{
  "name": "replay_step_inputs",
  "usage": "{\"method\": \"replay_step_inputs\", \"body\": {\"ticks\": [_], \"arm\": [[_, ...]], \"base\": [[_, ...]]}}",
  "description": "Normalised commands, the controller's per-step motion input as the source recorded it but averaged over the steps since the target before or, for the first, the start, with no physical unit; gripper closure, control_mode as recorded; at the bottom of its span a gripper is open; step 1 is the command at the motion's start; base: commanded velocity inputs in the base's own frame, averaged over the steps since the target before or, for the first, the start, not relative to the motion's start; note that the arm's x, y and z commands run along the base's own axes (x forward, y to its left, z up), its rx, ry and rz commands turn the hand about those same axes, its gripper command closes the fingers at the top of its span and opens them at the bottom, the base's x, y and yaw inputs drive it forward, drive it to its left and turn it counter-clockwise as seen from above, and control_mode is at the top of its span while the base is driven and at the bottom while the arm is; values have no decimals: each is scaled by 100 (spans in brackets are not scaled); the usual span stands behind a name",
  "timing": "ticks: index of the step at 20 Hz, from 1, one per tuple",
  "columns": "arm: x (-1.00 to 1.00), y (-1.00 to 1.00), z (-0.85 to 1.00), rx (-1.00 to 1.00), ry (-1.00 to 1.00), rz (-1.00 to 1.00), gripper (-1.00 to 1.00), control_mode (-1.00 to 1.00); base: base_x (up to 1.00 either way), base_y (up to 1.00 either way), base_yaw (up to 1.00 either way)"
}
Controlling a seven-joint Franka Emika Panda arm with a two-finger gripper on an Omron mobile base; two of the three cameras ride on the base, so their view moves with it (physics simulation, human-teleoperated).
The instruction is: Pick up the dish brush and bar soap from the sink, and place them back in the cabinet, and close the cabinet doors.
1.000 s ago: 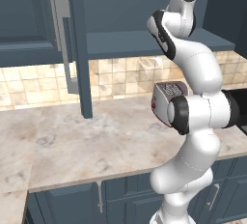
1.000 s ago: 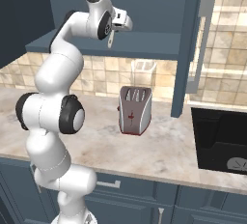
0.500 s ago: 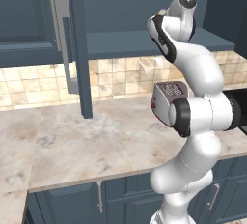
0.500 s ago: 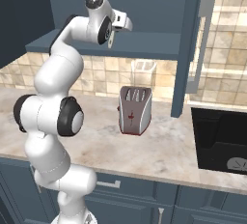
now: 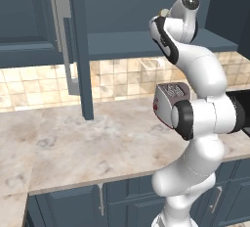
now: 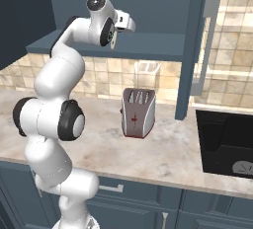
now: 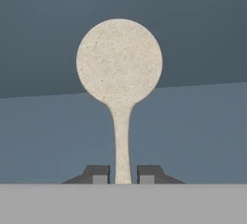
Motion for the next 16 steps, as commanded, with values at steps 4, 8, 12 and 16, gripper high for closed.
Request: {"method": "replay_step_inputs", "body": {"ticks": [4,8,12,16], "arm": [[0,0,-15,0,0,0,100,-100],[0,0,-15,0,0,0,100,-100],[0,0,-13,0,0,0,100,-100],[0,0,-13,0,0,0,100,-100]], "base": [[0,0,0],[0,0,0],[0,0,0],[0,0,0]]}}
